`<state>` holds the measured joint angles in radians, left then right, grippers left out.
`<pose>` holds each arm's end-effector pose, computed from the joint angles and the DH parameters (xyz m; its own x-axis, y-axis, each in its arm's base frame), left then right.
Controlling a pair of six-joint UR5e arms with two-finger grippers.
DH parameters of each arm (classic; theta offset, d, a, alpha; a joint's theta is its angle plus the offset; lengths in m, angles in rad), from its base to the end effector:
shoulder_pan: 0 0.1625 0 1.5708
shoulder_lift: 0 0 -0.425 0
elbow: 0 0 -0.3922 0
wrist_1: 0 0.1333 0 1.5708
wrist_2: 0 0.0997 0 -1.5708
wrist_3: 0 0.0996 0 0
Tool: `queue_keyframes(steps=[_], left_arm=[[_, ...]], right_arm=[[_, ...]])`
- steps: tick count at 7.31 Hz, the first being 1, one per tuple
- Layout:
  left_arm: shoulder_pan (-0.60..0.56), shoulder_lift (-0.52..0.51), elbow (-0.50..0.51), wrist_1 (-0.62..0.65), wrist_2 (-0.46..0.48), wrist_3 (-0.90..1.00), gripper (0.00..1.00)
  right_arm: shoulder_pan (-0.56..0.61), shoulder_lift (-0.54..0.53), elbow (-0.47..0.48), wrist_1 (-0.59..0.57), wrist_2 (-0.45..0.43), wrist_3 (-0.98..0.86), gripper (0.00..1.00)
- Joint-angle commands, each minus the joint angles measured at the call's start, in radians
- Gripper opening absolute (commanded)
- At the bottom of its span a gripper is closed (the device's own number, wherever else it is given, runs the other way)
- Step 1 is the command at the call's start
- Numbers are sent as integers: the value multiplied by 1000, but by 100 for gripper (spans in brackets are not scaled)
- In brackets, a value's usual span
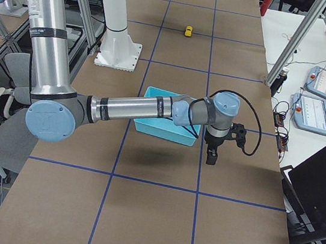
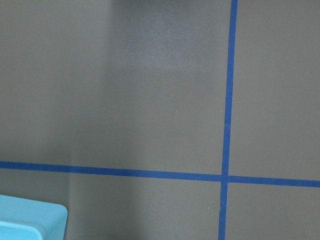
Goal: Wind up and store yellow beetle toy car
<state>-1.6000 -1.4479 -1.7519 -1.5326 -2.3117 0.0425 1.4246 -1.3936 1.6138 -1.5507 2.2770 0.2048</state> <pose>-0.0789 -0.4385 0.6330 0.7385 0.0344 -0.6734 -0.0022 0.9988 0.0487 -0.0155 -0.5764 0.5451 0.7437 -0.0627 0.6655 -0.0100 0.9944 0.1048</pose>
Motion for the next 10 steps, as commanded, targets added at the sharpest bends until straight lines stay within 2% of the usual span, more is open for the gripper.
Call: queue_keyframes(steps=[1, 4, 6, 10], left_arm=[[0, 0, -1, 0, 0, -1, 100], [0, -5, 6, 8, 0, 0, 100], [-6, -14, 27, 6, 0, 13, 100], [-12, -28, -6, 8, -8, 13, 100]], right_arm=[[0, -5, 15, -19, 80, 1, 100], [-33, -10, 20, -31, 81, -2, 100], [-33, -18, 15, -31, 38, -7, 100], [-33, -86, 0, -25, 21, -7, 100]])
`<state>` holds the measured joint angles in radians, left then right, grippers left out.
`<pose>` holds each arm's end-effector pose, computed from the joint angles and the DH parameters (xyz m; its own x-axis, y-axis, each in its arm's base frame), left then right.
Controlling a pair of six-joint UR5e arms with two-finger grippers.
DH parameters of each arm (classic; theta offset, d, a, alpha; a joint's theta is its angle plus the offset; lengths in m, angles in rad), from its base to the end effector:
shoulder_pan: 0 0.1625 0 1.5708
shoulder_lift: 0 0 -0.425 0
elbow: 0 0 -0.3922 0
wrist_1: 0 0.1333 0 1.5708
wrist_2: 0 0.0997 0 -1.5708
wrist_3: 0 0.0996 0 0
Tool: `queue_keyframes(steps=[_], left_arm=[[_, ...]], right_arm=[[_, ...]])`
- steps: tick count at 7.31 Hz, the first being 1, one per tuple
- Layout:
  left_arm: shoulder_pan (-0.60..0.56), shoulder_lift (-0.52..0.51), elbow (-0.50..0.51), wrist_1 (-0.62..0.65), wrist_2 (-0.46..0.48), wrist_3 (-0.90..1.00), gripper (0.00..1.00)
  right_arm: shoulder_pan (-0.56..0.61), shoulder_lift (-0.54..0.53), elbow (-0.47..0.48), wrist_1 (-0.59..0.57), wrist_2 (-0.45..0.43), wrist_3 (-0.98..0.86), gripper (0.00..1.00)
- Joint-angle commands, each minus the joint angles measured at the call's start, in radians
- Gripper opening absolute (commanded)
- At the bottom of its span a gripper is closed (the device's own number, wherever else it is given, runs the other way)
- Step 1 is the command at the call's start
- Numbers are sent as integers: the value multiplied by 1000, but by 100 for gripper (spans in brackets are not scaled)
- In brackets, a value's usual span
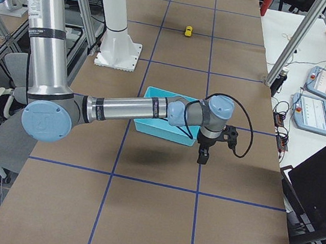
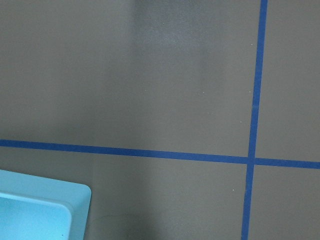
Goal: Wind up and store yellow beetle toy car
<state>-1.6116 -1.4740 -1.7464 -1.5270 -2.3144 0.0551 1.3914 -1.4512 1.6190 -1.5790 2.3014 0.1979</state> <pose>-0.0843 -0.4490 0.6244 0.7375 0.0487 -0.6736 0.0001 0.9974 0.0722 -0.0320 -0.5508 0.5764 0.7346 -0.0416 0.6772 0.0324 0.9991 0.0263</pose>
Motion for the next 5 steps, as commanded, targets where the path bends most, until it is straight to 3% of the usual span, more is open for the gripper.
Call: queue_keyframes(steps=[1, 3, 5], left_arm=[[1, -3, -11, 4, -5, 0, 100], [1, -20, -19, 7, -10, 2, 100], [36, -11, -140, 34, -13, 23, 100]], right_arm=[[3, -35, -5, 2, -8, 0, 100], [11, -32, -13, 1, -5, 0, 100], [26, -32, -18, 1, -7, -2, 100]])
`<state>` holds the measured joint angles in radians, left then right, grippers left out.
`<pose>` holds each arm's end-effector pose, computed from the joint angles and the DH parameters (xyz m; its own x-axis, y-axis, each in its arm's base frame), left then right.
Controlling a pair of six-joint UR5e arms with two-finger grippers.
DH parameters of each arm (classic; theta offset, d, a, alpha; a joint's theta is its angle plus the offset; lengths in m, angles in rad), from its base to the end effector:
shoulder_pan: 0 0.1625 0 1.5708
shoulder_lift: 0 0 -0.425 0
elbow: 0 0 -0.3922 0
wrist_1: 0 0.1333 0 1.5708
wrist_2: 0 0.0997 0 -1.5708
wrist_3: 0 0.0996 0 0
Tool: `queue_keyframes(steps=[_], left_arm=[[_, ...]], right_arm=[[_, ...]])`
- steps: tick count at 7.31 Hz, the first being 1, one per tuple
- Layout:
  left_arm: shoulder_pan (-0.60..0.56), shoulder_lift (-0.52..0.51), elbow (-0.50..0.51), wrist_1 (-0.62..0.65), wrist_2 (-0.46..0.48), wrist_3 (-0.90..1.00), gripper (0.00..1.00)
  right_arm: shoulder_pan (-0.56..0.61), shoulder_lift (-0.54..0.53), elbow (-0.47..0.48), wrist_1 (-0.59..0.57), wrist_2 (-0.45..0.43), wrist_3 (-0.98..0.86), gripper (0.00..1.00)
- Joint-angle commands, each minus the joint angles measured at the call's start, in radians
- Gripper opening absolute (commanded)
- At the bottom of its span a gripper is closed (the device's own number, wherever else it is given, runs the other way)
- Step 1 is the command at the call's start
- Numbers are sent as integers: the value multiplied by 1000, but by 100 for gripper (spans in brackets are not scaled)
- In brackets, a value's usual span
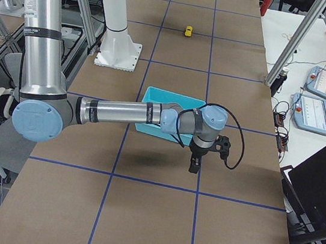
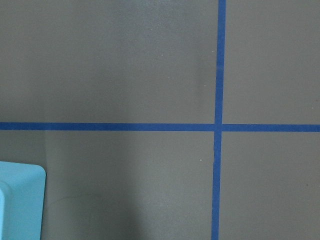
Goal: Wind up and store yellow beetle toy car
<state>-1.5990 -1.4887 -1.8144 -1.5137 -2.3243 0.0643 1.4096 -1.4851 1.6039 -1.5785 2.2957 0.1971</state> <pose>-0.0781 -0.4570 0.5849 0.7313 0.1145 -0.6724 -0.0190 0.9888 0.1477 -0.0192 -0.5370 0.6025 0.7442 0.0031 0.6679 0.0140 0.9997 -0.0203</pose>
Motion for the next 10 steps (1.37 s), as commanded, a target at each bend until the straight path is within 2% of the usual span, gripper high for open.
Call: queue_keyframes(steps=[1, 2, 4, 5, 6, 8, 10], left_arm=[[40, -2, -160, 138, -6, 15, 100], [74, 1, -266, 179, -6, 23, 100], [269, 10, -484, 187, 6, 29, 100], [363, -1, -540, 182, 6, 31, 100], [439, -22, -575, 178, 6, 47, 100], [581, -97, -577, 173, 32, 133, 100], [764, -148, -579, 147, 216, 164, 100]], right_arm=[[11, 5, -1, 0, 1, -1, 100], [11, -3, -1, 2, -1, -1, 100], [11, -9, -2, 6, -2, -1, 100], [11, -6, -2, 6, -4, 1, 100], [9, -6, -1, 6, -4, 1, 100], [9, -15, -7, 6, -4, 1, 100], [9, -12, -19, 11, -9, 1, 100]])
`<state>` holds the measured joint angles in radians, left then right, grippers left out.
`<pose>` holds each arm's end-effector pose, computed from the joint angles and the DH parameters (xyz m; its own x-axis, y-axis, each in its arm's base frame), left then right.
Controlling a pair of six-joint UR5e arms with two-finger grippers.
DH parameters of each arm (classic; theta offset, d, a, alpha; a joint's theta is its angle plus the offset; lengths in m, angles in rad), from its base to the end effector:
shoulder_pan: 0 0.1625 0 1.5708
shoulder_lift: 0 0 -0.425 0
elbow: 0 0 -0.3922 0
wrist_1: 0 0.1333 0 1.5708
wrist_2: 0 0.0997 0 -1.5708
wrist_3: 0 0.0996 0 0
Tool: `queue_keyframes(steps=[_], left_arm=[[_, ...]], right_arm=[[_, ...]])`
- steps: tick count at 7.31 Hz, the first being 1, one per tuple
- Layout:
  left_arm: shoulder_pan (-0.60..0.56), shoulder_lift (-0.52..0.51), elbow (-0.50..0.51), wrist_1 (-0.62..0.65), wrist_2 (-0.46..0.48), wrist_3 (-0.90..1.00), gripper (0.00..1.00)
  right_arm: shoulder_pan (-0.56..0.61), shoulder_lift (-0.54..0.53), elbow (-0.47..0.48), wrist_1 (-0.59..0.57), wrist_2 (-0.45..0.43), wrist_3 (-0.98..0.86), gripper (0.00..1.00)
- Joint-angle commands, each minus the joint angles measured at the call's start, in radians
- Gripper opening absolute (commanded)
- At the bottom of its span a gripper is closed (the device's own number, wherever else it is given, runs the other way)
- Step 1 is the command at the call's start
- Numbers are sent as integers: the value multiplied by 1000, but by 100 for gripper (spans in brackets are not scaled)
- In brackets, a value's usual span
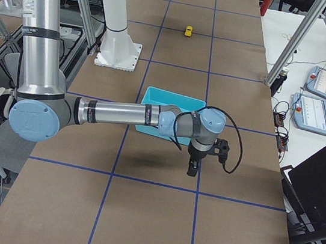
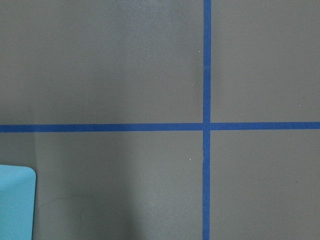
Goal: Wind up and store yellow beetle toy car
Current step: 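Lower the left gripper onto the yellow beetle toy car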
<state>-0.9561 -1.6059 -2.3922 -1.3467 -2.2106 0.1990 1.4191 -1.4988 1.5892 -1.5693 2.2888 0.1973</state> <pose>0.1701 -0.3689 0.2964 0.3510 0.8664 -0.3552 -0.5453 0.4975 0.6746 -0.0127 -0.5315 0.6165 0.7506 0.0228 0.6604 0.0034 0.9993 -0.0384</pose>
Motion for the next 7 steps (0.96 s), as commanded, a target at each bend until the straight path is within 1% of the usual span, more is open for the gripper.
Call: queue_keyframes(steps=[1, 2, 3, 4, 6, 7], left_arm=[[166, -34, 10, -55, 183, 60, 100], [198, -75, 52, -67, 227, 141, 100], [209, -147, 152, -62, 229, 216, 99], [224, -188, 222, -60, 226, 271, 99], [238, -193, 289, -61, 215, 283, 99], [272, -189, 330, -77, 219, 281, 99]], right_arm=[[0, 0, -11, 3, -2, -1, 100], [0, 3, -11, 3, -2, -1, 100], [0, 3, -11, 3, -2, -1, 100], [0, 5, -11, 3, -2, 1, 100], [0, 6, -12, 3, -2, 1, 100], [0, 3, -12, 3, -2, 1, 100]])
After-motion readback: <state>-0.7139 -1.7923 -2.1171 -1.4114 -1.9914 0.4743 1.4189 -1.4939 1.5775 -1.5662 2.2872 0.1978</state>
